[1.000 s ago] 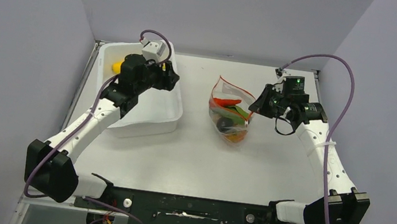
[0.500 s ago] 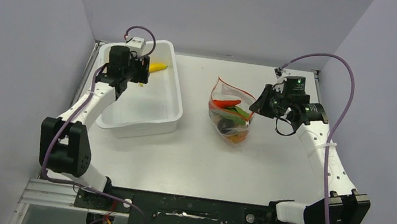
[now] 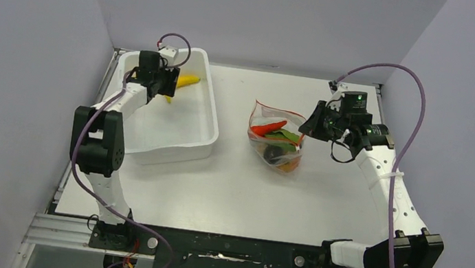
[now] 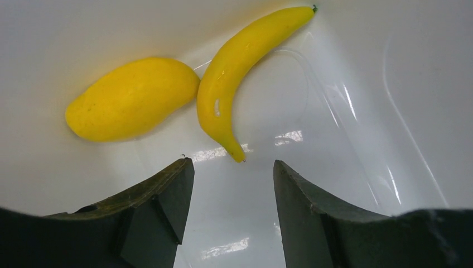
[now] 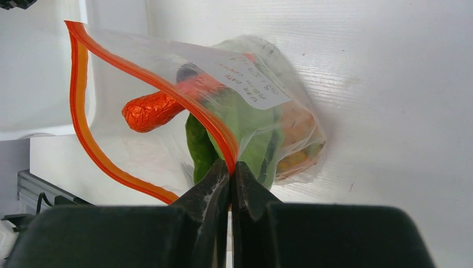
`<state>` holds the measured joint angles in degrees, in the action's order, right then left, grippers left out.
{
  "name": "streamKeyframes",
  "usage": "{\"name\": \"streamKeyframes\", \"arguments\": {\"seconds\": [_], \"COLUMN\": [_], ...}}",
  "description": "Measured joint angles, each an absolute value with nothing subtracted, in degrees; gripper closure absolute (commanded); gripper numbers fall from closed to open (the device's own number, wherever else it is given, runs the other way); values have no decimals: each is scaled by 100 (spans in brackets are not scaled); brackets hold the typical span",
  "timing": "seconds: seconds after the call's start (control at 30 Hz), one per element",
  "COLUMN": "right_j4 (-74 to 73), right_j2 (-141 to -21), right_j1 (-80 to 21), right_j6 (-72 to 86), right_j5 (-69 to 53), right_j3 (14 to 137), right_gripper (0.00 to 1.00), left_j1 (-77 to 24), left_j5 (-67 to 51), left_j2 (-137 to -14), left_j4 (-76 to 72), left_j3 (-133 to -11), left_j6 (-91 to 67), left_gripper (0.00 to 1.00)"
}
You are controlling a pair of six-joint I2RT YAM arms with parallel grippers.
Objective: Place the food in the zip-top bag and seal the zipper
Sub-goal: Pick up the fake fruit from the bin.
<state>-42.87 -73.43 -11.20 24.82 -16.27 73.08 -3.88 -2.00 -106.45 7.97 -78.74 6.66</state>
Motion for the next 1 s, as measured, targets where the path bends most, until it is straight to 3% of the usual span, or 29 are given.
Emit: {"name": "streamKeyframes", "arguments": {"seconds": [0.33,1.0], "right_j4": [-4278,-4265], "right_j2": [-7321,-7317], "right_j1": [-1118,-1118], "right_j6": [2484,2552], "right_j5": [-1662,-1667], "right_j3": [7306,7308], "right_gripper": [100,100], "left_j1": [-204,-207], "left_j5": [-255,-126], "left_j2": [-11640,-12322], "left_j4": [674,377], "left_j3": [-8287,-8652], "left_j6": [646,558], "left_gripper": [45,54]}}
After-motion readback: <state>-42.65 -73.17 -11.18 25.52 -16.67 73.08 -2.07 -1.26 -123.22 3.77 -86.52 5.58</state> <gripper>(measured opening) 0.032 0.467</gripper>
